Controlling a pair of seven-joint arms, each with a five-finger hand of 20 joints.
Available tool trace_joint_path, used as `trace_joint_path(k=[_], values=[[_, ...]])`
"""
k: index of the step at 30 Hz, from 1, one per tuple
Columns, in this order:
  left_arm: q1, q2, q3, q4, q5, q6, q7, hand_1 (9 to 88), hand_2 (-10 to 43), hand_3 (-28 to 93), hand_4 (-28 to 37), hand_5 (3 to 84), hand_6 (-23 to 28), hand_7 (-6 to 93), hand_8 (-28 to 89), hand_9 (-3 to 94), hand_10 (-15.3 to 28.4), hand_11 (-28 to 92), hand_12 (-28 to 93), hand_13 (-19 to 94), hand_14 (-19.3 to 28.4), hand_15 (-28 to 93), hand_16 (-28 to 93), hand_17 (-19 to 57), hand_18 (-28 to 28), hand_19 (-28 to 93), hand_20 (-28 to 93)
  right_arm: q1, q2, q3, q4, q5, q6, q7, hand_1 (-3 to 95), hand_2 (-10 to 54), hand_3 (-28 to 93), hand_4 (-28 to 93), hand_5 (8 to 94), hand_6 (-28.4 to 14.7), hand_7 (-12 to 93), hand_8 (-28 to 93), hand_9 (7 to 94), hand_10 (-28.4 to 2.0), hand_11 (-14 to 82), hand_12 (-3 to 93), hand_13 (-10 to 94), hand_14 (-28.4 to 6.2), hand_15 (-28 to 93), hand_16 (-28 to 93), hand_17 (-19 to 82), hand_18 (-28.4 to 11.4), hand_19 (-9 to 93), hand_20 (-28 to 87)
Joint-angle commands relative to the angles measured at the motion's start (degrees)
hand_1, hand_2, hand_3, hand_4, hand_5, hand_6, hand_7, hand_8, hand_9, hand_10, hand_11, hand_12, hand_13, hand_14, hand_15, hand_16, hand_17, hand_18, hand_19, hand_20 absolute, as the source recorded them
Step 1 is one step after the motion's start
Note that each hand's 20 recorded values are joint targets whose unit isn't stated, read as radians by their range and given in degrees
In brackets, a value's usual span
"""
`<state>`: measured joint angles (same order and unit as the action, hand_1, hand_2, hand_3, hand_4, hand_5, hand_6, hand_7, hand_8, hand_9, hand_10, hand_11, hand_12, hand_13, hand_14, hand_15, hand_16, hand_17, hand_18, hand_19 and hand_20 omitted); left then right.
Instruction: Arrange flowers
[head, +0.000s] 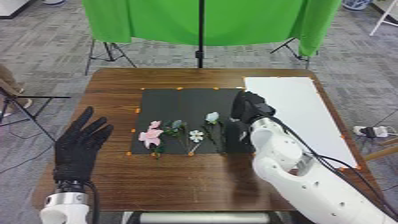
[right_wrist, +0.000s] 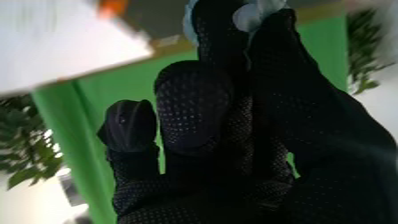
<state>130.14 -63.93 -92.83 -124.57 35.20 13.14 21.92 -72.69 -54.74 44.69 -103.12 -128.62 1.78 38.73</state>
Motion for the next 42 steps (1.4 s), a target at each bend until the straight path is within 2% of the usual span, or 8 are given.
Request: trace_joint_path(k=[1,9,18,21,26,34,39,42], values=[[0.7,-0.77,-0.67,0.26,0.31,-0.42,-0.92,25.3,8.9,74,-22.8,33.8,8.2,12.6,-9,34.2,20.2,28,13,25,25.8,58,-8,-8.6,23.0,49,28,-3.8,0.7,-0.5,-2.1,-2.9,0.0,1.8,55.5,-9.5,71,-28,85.2,1.9,17,1,93.7,-6.0,15.5,31.5,78,-4.1,71,20,38,-20.9,93,56],[1.0,-1.07,-0.48,0.25,0.70,-0.76,-1.79,25.4,8.8,75,-22.8,34.2,8.4,12.7,-9,34.9,20.2,28,13,26,26.0,58,-8,-8.6,23.0,49,28,-5.2,2.2,0.3,-3.8,-8.0,-2.0,2.3,37.7,-9.5,72,-28,62.8,0.6,10,-11,83.1,-10.9,41.6,20.2,73,-9.0,83,18,37,-24.0,93,64],[1.2,-0.77,-0.01,0.53,0.33,-0.77,-0.79,25.4,8.8,75,-22.8,34.2,8.4,12.5,-9,34.7,20.0,29,13,25,25.8,58,-8,-8.5,23.1,49,28,-8.3,3.3,6.7,-10.2,-4.4,-4.7,0.5,30.3,-9.5,64,-28,57.3,-0.8,8,-10,79.0,-13.8,60.3,22.7,73,-11.8,92,20,38,-25.7,93,73],[0.6,-0.55,0.47,1.25,0.15,-0.75,-0.69,25.4,8.8,75,-22.9,34.2,8.4,12.4,-9,34.7,20.2,29,13,25,25.7,57,-8,-8.5,23.1,49,28,-12.7,3.2,14.4,-13.3,2.4,-4.6,-2.0,28.2,-9.5,64,-28,57.0,-0.9,8,-10,76.3,-15.3,55.6,20.9,70,-12.6,89,19,35,-25.9,93,68],[-1.1,-0.48,2.11,3.46,-0.95,-0.41,0.39,24.9,9.0,74,-23.4,34.0,8.0,12.3,-9,34.3,19.8,28,13,25,25.7,57,-8,-8.5,23.1,49,28,-18.9,1.4,27.3,-14.5,30.0,6.5,-5.3,24.0,-3.3,71,-28,55.4,-0.3,10,-11,64.2,-18.4,23.9,14.4,53,-16.8,64,8,20,-26.3,76,41],[-2.7,-0.58,4.10,5.79,-1.69,0.02,1.19,23.1,9.2,74,-25.5,33.6,6.5,11.4,-9,32.8,18.6,24,12,24,25.1,54,-8,-8.8,23.2,48,27,-24.2,-1.3,39.1,-10.7,59.5,10.5,-15.6,21.0,0.8,74,-28,50.6,1.1,11,-12,51.5,-17.9,15.4,13.4,38,-20.5,38,10,10,-24.7,61,28],[-4.1,2.92,6.63,6.75,-4.57,1.90,3.71,22.5,9.3,74,-26.9,33.2,5.4,11.2,-9,31.8,18.1,23,13,24,24.7,52,-7,-8.9,23.2,47,27,-24.1,-1.1,38.0,-9.4,65.3,12.9,-18.4,20.2,1.3,76,-28,48.5,1.8,11,-12,48.1,-17.2,13.7,13.1,35,-20.4,33,12,7,-24.1,58,27],[-4.4,2.52,6.69,7.21,-2.96,2.62,3.11,22.3,9.4,74,-27.3,32.8,5.1,11.0,-9,31.3,17.9,22,13,23,24.4,51,-7,-9.0,23.1,47,27,-24.6,-1.7,38.3,-9.0,66.9,11.8,-19.5,19.7,1.5,76,-28,47.1,2.4,12,-12,46.2,-17.1,11.9,13.2,34,-20.6,30,14,6,-24.1,57,27]])
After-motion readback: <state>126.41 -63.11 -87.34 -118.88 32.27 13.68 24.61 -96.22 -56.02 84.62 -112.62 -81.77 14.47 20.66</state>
